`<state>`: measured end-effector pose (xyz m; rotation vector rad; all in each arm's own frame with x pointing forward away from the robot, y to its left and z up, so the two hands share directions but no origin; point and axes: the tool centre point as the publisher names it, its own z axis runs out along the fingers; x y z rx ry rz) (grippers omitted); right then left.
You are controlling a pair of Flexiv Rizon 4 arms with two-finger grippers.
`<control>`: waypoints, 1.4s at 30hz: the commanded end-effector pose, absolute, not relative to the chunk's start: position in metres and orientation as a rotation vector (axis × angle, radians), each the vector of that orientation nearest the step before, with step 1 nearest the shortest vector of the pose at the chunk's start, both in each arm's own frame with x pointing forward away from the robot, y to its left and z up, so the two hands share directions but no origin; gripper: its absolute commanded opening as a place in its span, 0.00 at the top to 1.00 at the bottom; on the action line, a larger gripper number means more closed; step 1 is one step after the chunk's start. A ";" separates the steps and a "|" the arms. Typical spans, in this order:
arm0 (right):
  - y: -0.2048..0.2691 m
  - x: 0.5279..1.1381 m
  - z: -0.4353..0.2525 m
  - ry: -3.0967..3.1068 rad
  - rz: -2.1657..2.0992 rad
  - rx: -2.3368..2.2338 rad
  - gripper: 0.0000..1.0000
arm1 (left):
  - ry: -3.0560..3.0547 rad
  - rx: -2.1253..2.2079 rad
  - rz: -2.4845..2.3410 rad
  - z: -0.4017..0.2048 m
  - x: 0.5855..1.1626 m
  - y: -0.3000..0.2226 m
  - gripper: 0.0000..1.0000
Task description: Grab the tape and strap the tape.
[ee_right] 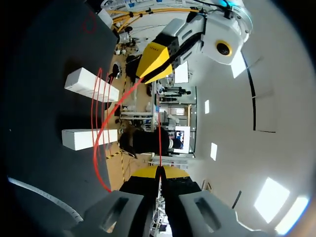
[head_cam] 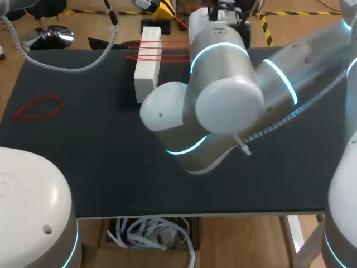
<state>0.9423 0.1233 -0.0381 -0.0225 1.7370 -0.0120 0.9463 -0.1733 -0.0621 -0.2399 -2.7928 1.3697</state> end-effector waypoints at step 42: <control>0.148 0.947 -0.029 1.682 -0.207 -0.243 1.00 | -2.794 -0.239 1.365 -0.061 0.946 -0.173 1.00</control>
